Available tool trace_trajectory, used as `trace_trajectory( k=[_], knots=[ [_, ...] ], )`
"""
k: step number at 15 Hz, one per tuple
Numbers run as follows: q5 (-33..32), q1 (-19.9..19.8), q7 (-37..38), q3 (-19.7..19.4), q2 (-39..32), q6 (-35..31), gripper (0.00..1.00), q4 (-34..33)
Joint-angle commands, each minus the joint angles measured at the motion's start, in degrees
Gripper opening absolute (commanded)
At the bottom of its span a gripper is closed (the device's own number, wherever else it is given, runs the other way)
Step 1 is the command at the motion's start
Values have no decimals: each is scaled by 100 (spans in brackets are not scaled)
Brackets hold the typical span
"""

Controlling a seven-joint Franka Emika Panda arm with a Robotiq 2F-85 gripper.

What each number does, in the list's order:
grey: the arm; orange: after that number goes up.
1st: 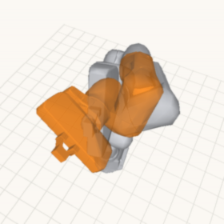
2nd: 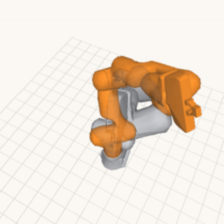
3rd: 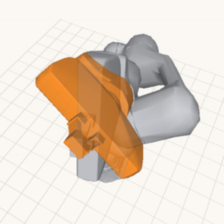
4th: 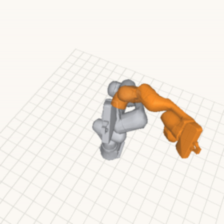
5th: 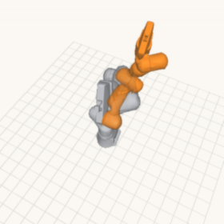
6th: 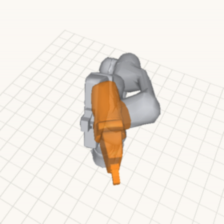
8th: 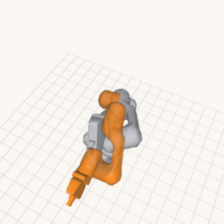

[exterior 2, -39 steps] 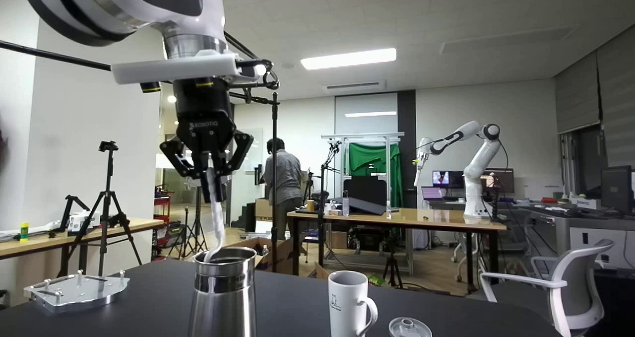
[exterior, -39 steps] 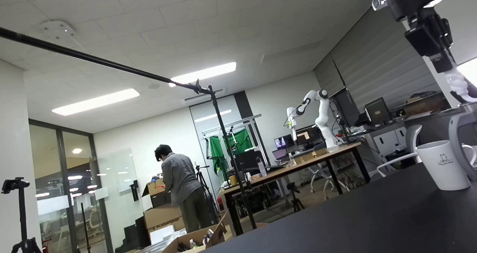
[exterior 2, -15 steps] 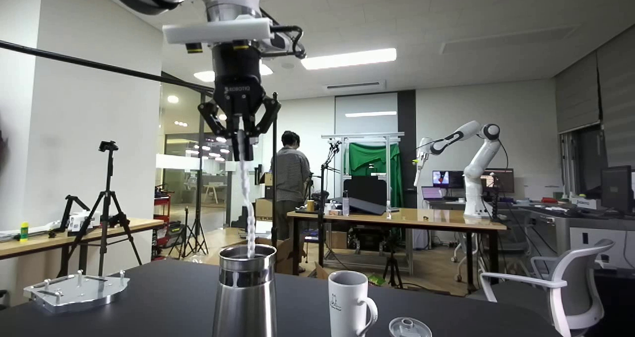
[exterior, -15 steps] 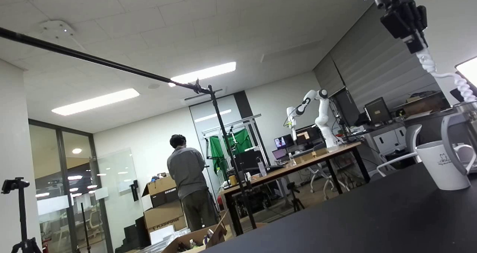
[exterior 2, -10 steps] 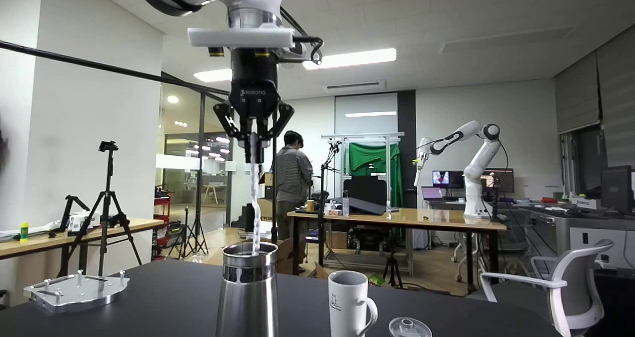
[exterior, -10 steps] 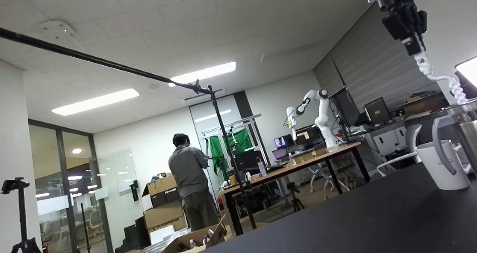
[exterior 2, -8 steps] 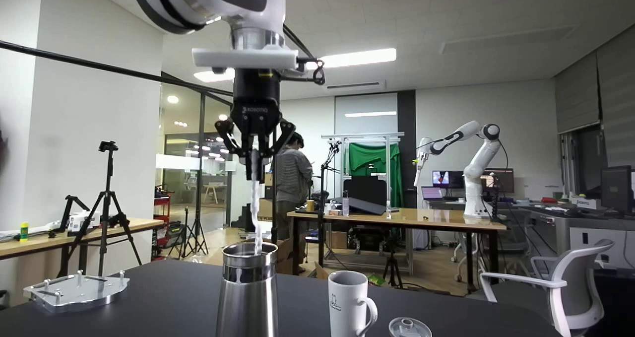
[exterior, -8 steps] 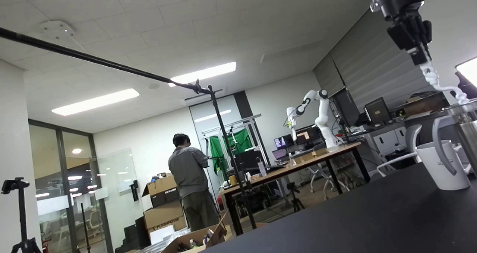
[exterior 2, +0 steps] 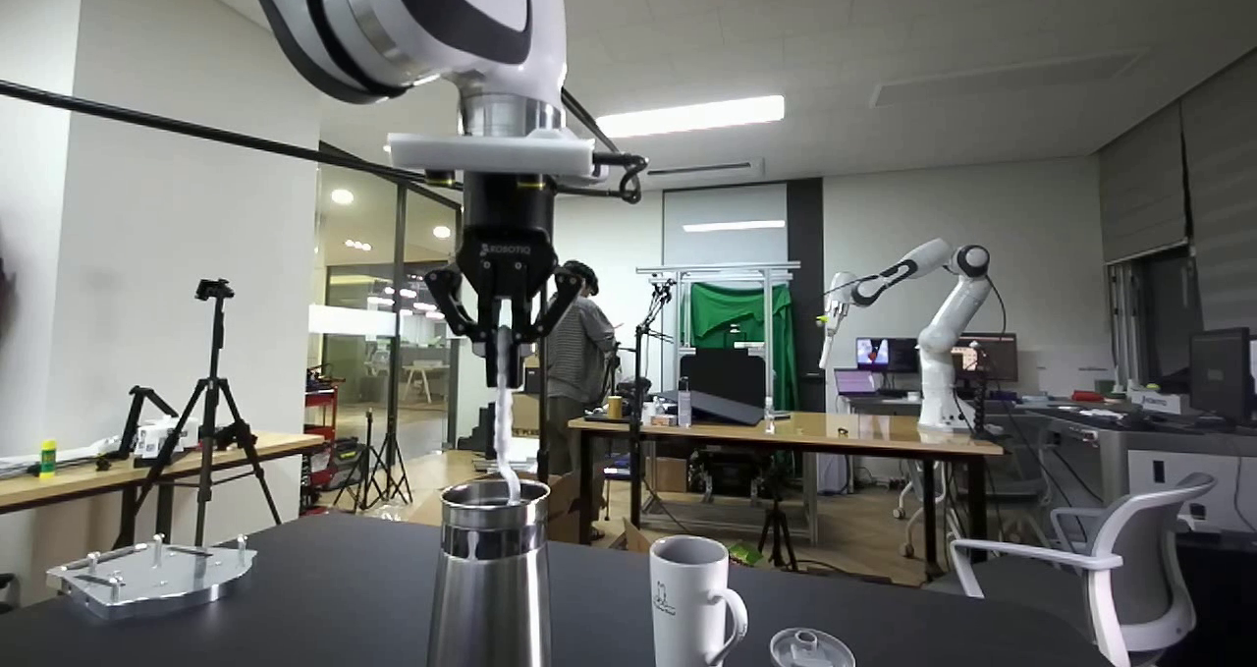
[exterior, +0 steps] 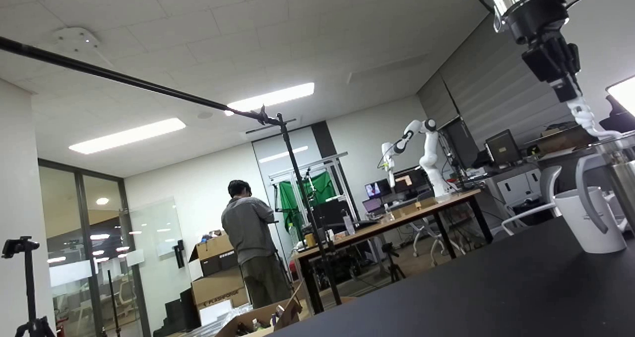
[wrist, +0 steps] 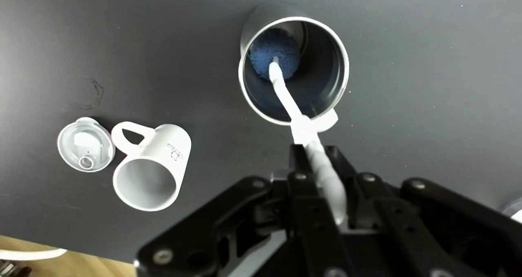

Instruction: Move the brush inside the silver flask up and down

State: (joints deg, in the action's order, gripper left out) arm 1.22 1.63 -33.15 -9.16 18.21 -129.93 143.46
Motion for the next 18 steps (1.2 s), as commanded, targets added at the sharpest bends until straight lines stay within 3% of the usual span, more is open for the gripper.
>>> trace_trajectory(
  k=[1,6,11,14,18],
  knots=[
    [-29,-115,-223,-76,490,589,4,-380],
    [79,-131,-356,-213,582,488,4,-222],
    [-624,-252,-70,64,156,291,4,223],
    [-977,-273,-54,168,107,359,4,107],
    [-994,-285,-313,88,463,730,4,-315]
  ],
)
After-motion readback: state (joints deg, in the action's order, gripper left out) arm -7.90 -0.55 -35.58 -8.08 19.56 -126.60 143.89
